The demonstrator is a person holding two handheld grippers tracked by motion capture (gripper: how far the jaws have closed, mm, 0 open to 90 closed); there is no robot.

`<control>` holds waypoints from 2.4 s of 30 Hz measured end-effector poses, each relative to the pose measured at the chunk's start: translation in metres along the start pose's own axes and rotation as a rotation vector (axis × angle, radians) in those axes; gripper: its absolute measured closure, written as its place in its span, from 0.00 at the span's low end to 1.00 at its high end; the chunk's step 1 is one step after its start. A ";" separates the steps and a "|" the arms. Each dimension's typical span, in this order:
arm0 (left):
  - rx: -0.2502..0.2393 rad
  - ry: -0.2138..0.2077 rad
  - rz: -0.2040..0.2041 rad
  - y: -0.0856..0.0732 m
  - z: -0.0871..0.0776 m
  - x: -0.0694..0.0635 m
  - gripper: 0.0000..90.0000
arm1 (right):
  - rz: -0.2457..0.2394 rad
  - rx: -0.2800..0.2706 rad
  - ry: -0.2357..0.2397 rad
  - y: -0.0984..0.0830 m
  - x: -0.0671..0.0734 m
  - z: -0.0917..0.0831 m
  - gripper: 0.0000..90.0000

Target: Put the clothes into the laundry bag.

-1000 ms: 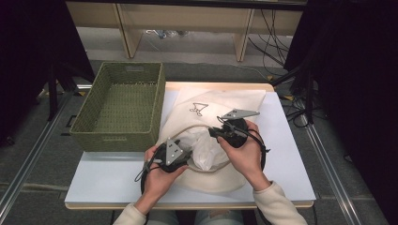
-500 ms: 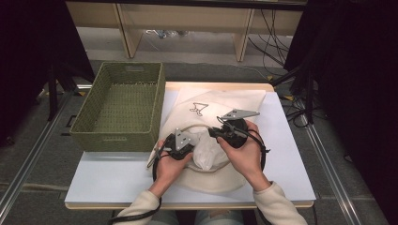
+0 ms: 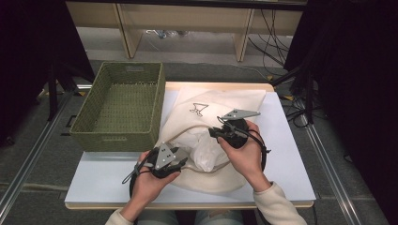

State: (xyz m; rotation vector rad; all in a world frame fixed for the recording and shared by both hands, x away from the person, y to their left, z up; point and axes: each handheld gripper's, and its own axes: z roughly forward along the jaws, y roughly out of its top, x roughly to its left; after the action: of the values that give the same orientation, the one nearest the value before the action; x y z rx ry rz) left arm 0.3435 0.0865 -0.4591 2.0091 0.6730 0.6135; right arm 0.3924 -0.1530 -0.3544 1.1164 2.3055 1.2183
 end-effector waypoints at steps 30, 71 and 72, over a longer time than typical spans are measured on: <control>0.245 -0.272 0.031 -0.009 0.043 -0.023 0.87 | -0.017 0.006 0.003 0.000 0.001 0.000 0.97; -0.165 -0.178 0.046 0.038 -0.028 -0.021 0.94 | -0.063 0.223 -0.012 -0.018 0.003 0.025 0.96; -0.178 -0.166 0.054 0.041 -0.028 -0.021 0.94 | -0.105 0.224 -0.002 -0.018 0.002 0.026 0.96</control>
State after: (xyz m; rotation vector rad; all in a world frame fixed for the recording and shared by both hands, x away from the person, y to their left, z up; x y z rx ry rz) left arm 0.3188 0.0713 -0.4135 1.8922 0.4499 0.5129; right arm 0.3971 -0.1431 -0.3835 1.0505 2.5122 0.9381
